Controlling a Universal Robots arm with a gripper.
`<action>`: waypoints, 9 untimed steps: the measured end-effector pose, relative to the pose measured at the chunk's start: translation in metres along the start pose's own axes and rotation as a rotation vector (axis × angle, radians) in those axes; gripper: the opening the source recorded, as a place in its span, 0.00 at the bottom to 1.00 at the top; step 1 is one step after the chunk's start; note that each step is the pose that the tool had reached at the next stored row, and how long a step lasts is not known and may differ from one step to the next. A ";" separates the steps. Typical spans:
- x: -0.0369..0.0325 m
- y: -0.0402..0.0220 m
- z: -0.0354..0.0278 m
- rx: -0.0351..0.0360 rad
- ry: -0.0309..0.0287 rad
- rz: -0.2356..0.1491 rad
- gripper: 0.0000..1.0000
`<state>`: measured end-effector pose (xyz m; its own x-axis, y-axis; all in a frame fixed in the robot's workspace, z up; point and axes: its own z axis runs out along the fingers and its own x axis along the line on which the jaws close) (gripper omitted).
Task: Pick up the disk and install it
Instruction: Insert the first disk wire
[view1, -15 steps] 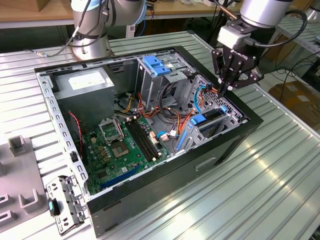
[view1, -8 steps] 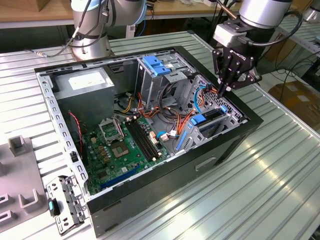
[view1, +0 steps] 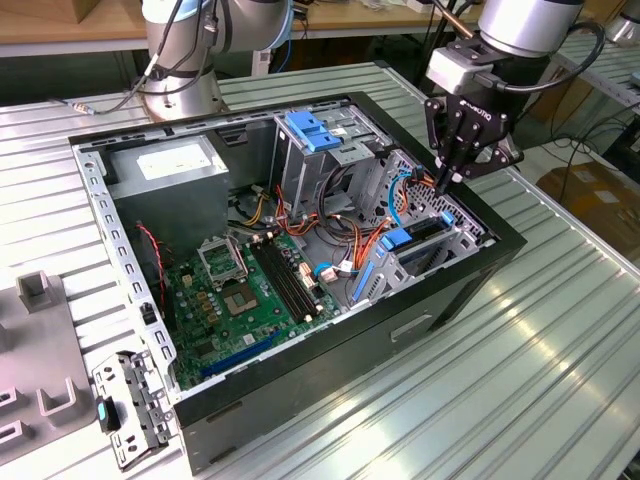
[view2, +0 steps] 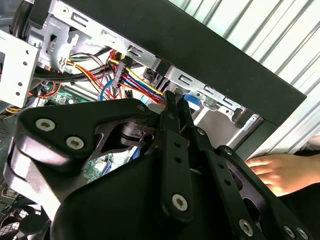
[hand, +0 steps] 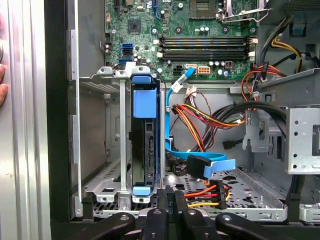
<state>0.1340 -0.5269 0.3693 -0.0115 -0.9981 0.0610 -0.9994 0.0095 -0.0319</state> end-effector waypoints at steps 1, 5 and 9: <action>0.0000 0.0000 0.0000 0.0000 0.0000 0.000 0.17; 0.0000 0.0001 0.0001 -0.0019 0.0009 0.031 0.17; 0.0000 0.0024 0.0001 -0.0039 0.0019 0.064 0.17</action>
<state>0.1316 -0.5269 0.3692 -0.0752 -0.9953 0.0609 -0.9968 0.0733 -0.0318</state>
